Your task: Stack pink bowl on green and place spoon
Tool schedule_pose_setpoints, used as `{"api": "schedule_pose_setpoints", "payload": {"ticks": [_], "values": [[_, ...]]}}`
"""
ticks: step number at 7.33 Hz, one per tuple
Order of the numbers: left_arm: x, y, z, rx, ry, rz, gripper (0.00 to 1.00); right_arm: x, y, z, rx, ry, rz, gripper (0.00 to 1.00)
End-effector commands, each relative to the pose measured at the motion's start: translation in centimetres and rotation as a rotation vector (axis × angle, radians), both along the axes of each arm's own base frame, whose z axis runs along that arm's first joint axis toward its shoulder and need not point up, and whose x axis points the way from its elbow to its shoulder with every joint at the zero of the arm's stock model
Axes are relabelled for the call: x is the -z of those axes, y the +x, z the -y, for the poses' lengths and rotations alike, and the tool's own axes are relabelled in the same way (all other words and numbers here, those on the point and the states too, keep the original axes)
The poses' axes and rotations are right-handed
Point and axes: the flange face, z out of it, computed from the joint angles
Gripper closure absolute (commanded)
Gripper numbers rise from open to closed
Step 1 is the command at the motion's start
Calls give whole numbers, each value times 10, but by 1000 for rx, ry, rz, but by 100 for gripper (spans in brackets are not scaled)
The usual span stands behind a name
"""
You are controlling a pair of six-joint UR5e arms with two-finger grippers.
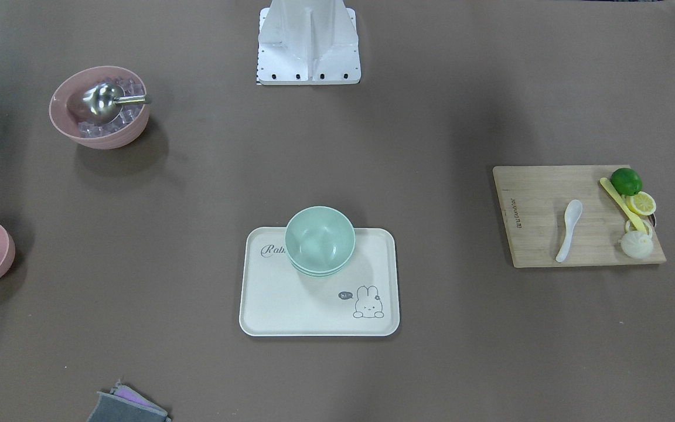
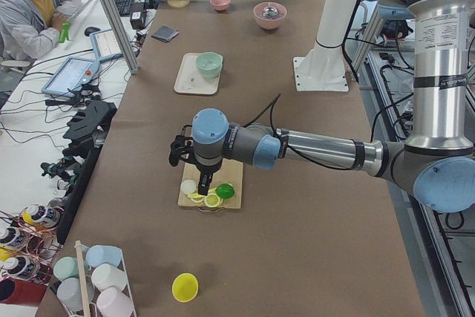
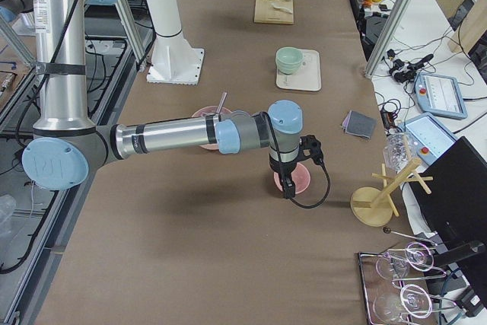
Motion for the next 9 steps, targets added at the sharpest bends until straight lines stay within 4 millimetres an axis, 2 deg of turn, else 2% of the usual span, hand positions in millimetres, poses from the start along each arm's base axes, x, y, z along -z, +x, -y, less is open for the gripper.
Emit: {"api": "schedule_pose_setpoints", "payload": {"ticks": [1, 2, 3, 4, 5, 7, 8, 9], "values": [[1, 1, 2, -2, 16, -1, 3, 2, -27, 5, -15, -58, 18, 1], [3, 1, 3, -3, 21, -4, 3, 2, -50, 5, -19, -103, 19, 1], [3, 2, 4, -3, 21, -1, 3, 0, -60, 6, -13, -118, 12, 2], [3, 2, 4, -4, 23, 2, 3, 6, -78, 22, -59, -164, 2, 9], [3, 2, 5, -4, 24, 1, 3, -2, -99, 39, -113, -231, -27, 10], [4, 2, 6, -4, 25, 2, 3, -54, -115, 59, -152, -247, -20, 13], [6, 2, 7, -3, 28, 2, 3, -62, -137, 65, -185, -280, -11, 14], [8, 2, 7, -3, 31, 2, 3, -69, -148, 62, -181, -296, -13, 15]]}}
